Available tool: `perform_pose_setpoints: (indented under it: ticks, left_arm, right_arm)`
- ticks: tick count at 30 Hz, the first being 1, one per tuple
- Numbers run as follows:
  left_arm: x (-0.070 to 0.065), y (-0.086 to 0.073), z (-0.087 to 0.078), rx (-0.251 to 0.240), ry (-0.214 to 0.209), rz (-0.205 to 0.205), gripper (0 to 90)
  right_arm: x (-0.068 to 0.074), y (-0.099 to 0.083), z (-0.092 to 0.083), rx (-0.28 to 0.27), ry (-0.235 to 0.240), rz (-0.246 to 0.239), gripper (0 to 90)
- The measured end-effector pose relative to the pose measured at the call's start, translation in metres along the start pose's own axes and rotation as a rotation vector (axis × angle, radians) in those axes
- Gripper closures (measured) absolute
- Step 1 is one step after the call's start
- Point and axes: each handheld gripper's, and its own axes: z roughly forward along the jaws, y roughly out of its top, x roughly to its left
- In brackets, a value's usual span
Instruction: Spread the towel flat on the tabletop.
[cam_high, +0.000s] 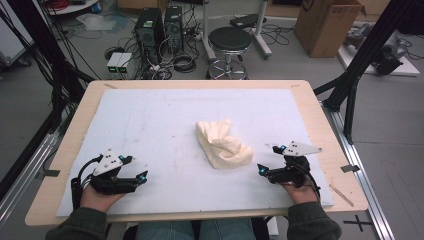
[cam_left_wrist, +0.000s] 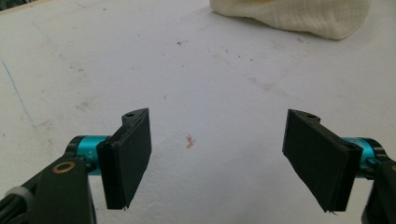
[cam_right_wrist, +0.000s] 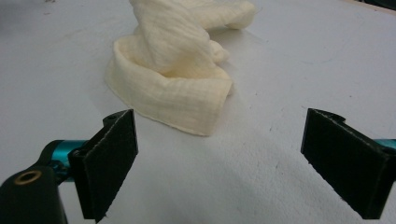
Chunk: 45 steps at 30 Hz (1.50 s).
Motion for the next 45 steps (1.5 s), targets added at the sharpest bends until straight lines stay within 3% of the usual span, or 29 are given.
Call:
perform_pose_setpoints:
  ticks: [12,23,28,32,38,45]
  left_arm:
    - [0.001,0.0,0.0,-0.009,0.013,-0.011,24.4]
    - [0.003,0.001,0.002,-0.011,0.017,-0.012,24.4]
    - [0.004,0.001,0.004,-0.009,0.019,-0.009,24.4]
    - [0.003,0.002,0.005,-0.015,0.022,-0.01,24.3]
    - [0.003,0.002,0.005,-0.011,0.019,-0.003,24.3]
    - [0.005,0.001,0.005,-0.009,0.016,-0.006,24.3]
  right_arm:
    - [-0.003,0.006,0.006,-0.001,0.014,-0.002,10.3]
    - [0.003,0.033,0.016,0.012,0.042,-0.063,10.3]
    - [0.005,0.049,0.023,-0.001,0.075,-0.059,10.4]
    - [0.007,0.061,0.031,0.002,0.085,-0.058,10.8]
    - [0.014,0.079,0.047,0.021,0.103,-0.094,15.0]
    - [0.025,0.09,0.076,0.087,0.176,-0.122,23.8]
